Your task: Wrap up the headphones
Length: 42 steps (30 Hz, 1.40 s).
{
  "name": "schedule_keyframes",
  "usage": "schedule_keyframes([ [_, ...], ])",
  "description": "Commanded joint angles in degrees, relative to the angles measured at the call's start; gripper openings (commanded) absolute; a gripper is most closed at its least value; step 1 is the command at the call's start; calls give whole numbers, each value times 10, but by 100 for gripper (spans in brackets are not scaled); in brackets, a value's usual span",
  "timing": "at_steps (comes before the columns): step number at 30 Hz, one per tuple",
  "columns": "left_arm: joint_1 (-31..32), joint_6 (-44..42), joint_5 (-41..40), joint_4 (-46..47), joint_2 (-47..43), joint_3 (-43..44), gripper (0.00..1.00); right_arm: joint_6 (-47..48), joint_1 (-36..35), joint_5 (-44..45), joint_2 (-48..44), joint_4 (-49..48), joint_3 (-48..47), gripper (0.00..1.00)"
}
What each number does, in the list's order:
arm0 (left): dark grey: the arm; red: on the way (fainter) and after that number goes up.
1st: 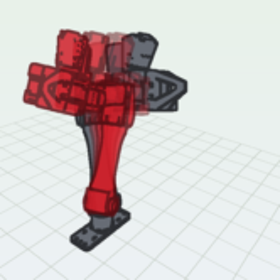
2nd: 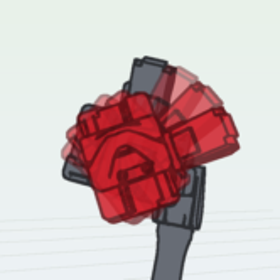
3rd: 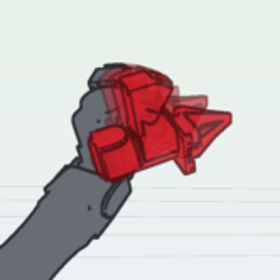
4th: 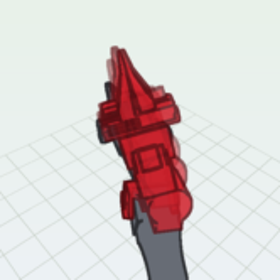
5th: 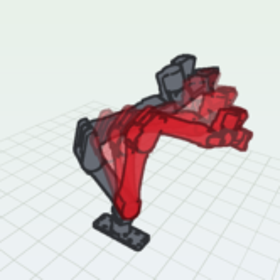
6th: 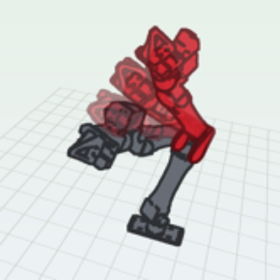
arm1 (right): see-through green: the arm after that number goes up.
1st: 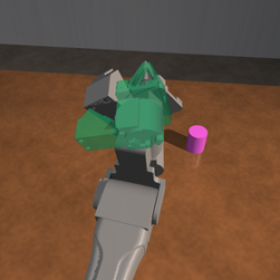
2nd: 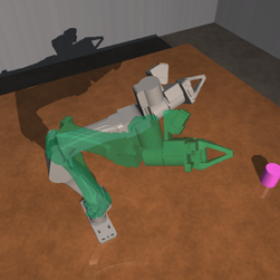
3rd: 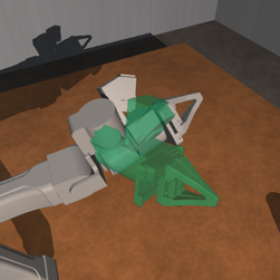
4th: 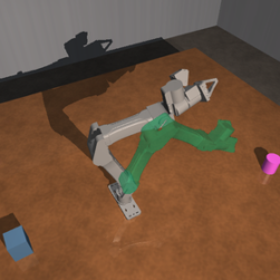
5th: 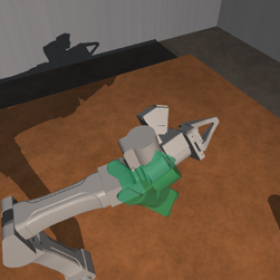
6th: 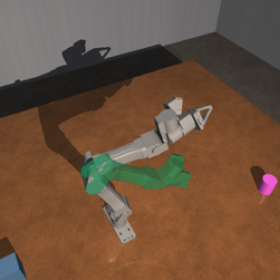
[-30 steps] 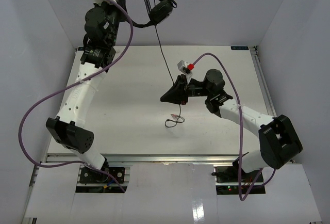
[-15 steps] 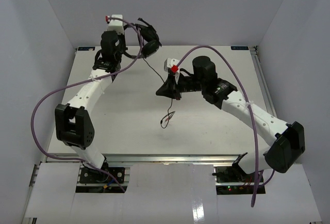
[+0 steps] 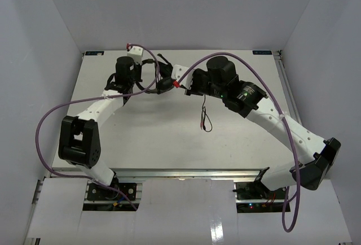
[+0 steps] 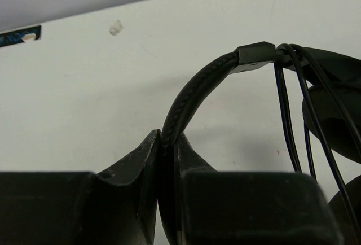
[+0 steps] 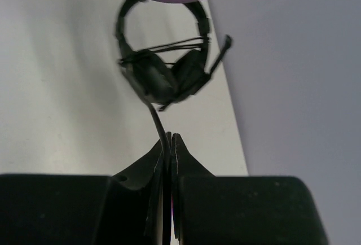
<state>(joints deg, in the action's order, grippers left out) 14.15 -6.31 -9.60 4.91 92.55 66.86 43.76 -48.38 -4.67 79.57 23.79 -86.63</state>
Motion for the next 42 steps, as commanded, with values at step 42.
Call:
schedule_keyframes([
  [42, 122, 114, 385, -107, -350, 11, 0, -216, 198, -373, 90, -202, 49, 8],
])
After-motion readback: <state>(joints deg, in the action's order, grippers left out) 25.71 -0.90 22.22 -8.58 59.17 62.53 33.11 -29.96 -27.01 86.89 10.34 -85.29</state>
